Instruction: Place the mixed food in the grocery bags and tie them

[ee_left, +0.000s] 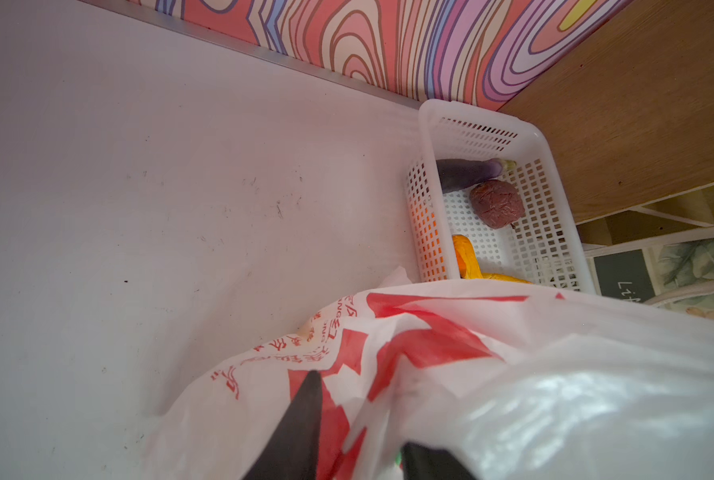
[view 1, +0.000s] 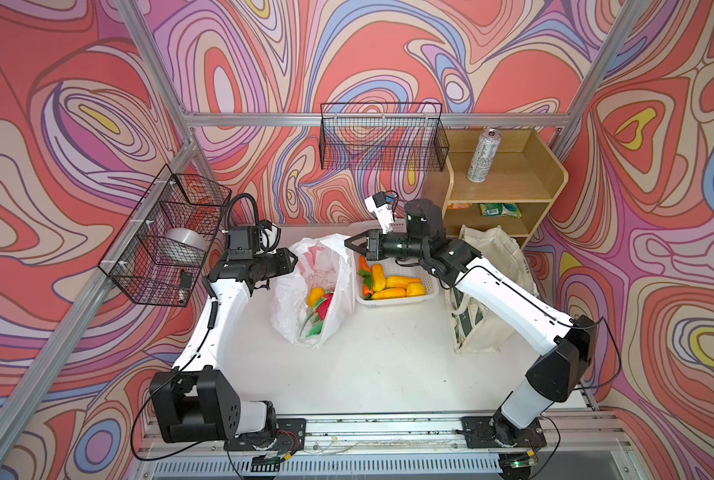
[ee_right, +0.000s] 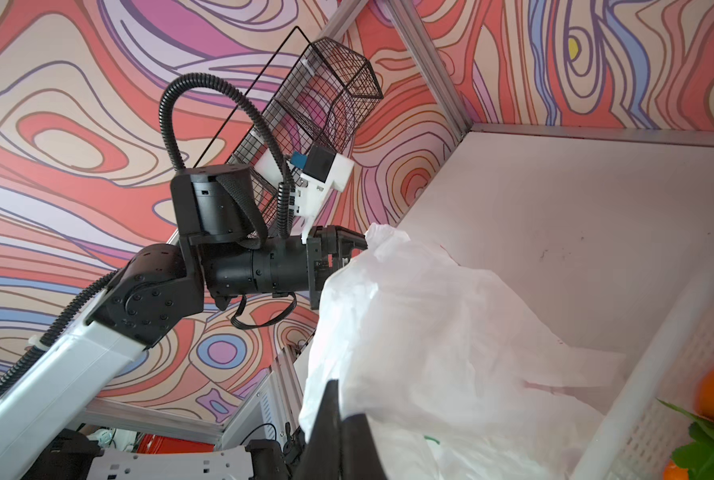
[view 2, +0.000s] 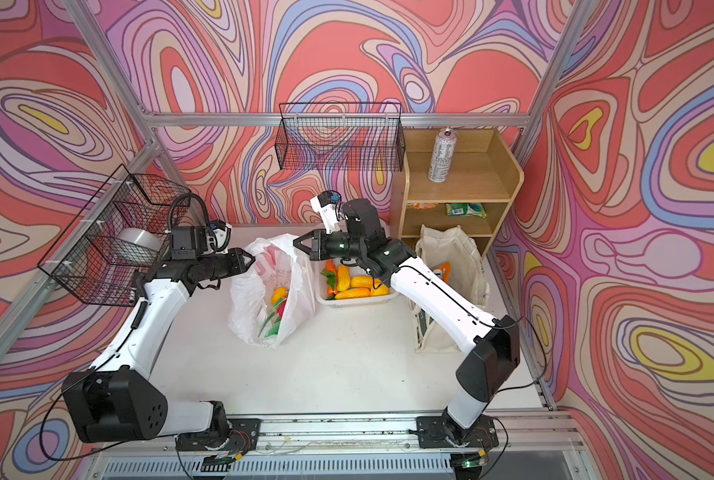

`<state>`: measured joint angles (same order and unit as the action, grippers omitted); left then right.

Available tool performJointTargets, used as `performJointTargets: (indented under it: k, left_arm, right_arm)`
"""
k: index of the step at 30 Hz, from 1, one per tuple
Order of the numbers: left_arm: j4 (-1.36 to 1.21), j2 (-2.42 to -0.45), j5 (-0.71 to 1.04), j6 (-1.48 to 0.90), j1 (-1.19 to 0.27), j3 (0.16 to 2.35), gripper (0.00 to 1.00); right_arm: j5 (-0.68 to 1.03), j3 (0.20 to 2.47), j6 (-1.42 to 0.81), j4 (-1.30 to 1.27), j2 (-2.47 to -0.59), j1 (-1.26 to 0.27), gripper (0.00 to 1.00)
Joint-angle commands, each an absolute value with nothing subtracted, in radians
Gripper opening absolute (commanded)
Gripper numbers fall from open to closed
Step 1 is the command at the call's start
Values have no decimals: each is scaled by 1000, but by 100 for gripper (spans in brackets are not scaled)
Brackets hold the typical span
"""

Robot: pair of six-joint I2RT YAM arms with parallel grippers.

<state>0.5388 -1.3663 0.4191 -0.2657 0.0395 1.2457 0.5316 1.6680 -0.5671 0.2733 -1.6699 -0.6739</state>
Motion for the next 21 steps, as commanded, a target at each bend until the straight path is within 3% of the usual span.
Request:
performJointTargets:
  k: [1,7,14,21]
  left_arm:
    - [568,-1289,416,-271,44,1256,47]
    - [603,-1074,358,-326,44,1133,59]
    - [659,-864,365,-450,17,979,61]
    - [719,-755,-16,-558,-268,847,65]
  right_arm:
    - [479,1606,-605,184,-1663,-678,0]
    - [483,1578,-632,134,-1661,-679,0]
    - [492,1586,-639,117,-1673,-682,0]
    - [494,1566,-649,85,-1684,-686,0]
